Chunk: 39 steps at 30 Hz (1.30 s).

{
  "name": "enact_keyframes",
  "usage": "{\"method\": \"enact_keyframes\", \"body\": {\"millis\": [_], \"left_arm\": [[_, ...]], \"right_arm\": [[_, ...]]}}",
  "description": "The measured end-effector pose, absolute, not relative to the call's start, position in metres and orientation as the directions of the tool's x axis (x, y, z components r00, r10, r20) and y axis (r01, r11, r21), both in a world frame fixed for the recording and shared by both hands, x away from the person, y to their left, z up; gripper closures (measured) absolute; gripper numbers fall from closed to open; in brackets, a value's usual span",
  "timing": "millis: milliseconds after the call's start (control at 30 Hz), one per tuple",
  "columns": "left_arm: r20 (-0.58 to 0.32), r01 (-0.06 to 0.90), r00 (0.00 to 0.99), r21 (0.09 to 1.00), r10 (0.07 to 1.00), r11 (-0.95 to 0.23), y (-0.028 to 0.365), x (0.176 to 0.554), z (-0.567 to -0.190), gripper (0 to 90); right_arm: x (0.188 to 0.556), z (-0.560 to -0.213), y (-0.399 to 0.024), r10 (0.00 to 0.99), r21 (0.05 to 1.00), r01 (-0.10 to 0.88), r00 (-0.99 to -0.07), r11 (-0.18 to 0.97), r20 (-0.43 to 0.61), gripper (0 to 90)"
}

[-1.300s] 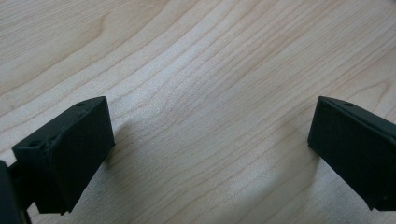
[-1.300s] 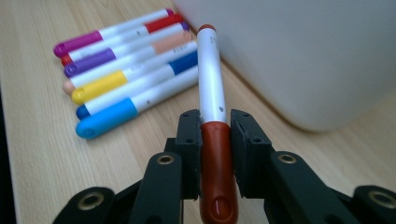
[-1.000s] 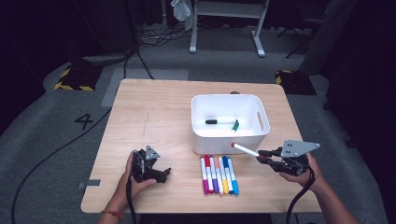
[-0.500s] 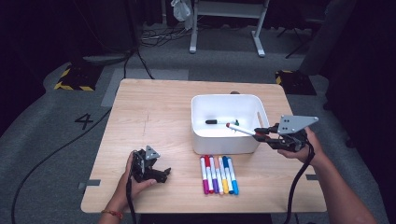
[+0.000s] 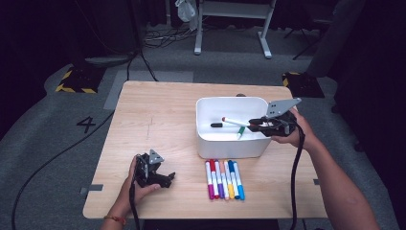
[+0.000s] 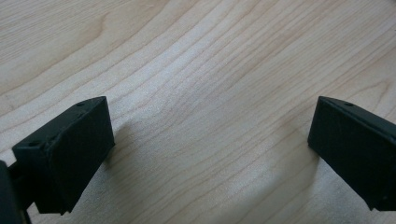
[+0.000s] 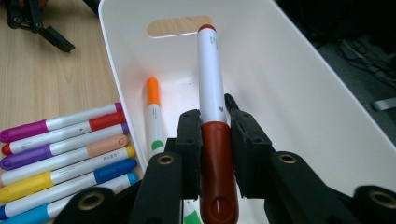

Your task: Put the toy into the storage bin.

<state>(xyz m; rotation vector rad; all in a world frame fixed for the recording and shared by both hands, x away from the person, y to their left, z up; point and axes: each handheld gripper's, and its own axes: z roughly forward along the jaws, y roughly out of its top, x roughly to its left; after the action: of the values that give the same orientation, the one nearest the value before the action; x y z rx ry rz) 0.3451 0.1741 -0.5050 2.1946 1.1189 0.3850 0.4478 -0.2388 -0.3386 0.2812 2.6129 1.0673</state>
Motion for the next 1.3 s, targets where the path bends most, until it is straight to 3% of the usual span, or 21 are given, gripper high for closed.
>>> {"method": "enact_keyframes", "body": {"millis": [367, 633, 767, 1033, 1300], "left_arm": [[-0.028, 0.617, 0.595, 0.656, 0.803, -0.434, 0.174, 0.345, -0.505, 0.4], [-0.027, 0.617, 0.595, 0.656, 0.803, -0.435, 0.174, 0.345, -0.505, 0.3], [-0.026, 0.615, 0.598, 0.655, 0.801, -0.438, 0.174, 0.345, -0.505, 0.2], [-0.026, 0.616, 0.598, 0.655, 0.801, -0.437, 0.174, 0.345, -0.505, 0.1], [-0.026, 0.615, 0.598, 0.655, 0.801, -0.438, 0.174, 0.345, -0.505, 0.1]], "right_arm": [[0.462, -0.354, -0.223, 0.171, 0.614, 0.049, -0.975, 0.788, -0.142, 74.6], [0.464, -0.362, -0.217, 0.155, 0.575, 0.049, -0.979, 0.816, -0.136, 73.7], [0.463, -0.363, -0.216, 0.156, 0.575, 0.055, -0.979, 0.816, -0.128, 68.4], [0.461, -0.358, -0.224, 0.221, 0.63, 0.084, -0.965, 0.772, -0.141, 57.6], [0.443, -0.341, -0.241, 0.363, 0.736, 0.129, -0.917, 0.665, -0.167, 45.8]]}}
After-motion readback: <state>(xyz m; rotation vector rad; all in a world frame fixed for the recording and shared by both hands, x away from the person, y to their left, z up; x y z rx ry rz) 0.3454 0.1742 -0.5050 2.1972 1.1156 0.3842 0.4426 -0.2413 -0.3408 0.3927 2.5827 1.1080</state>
